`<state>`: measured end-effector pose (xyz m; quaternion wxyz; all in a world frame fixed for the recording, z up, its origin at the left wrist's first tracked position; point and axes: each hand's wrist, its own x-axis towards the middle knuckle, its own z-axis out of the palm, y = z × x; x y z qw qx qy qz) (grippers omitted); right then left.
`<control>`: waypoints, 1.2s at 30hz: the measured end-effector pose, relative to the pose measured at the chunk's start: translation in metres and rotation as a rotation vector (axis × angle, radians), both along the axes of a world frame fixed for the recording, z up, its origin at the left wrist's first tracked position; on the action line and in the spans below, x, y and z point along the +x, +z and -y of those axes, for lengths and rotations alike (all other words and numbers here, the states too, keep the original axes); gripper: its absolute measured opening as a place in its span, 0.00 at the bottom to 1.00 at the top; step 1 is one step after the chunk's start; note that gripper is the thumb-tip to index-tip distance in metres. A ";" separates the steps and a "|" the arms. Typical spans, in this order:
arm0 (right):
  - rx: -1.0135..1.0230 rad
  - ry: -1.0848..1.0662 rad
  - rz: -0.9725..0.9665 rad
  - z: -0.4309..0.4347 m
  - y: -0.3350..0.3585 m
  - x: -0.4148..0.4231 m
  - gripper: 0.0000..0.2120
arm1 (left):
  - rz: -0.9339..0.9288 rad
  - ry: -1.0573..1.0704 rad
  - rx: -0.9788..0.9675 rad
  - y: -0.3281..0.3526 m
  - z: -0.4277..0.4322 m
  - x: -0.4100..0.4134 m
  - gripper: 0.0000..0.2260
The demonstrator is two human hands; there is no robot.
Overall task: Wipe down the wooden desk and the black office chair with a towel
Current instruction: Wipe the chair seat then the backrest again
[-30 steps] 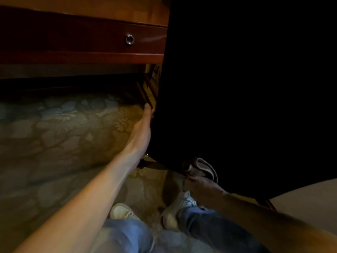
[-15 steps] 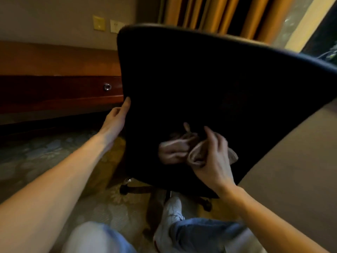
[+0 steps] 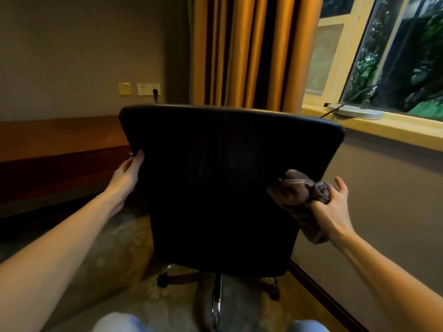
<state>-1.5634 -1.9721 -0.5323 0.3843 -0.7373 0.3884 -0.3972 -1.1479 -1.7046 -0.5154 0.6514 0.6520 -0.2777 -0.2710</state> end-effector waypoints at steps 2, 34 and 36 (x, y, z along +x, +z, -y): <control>0.022 0.078 -0.054 0.014 0.012 0.000 0.40 | -0.010 0.022 -0.015 0.011 0.005 0.005 0.53; 0.156 0.300 0.221 -0.076 0.026 -0.017 0.13 | 0.239 0.550 -0.172 0.016 -0.156 -0.123 0.23; 0.143 0.309 0.227 -0.087 0.025 -0.006 0.14 | 0.248 0.617 -0.207 0.017 -0.178 -0.130 0.17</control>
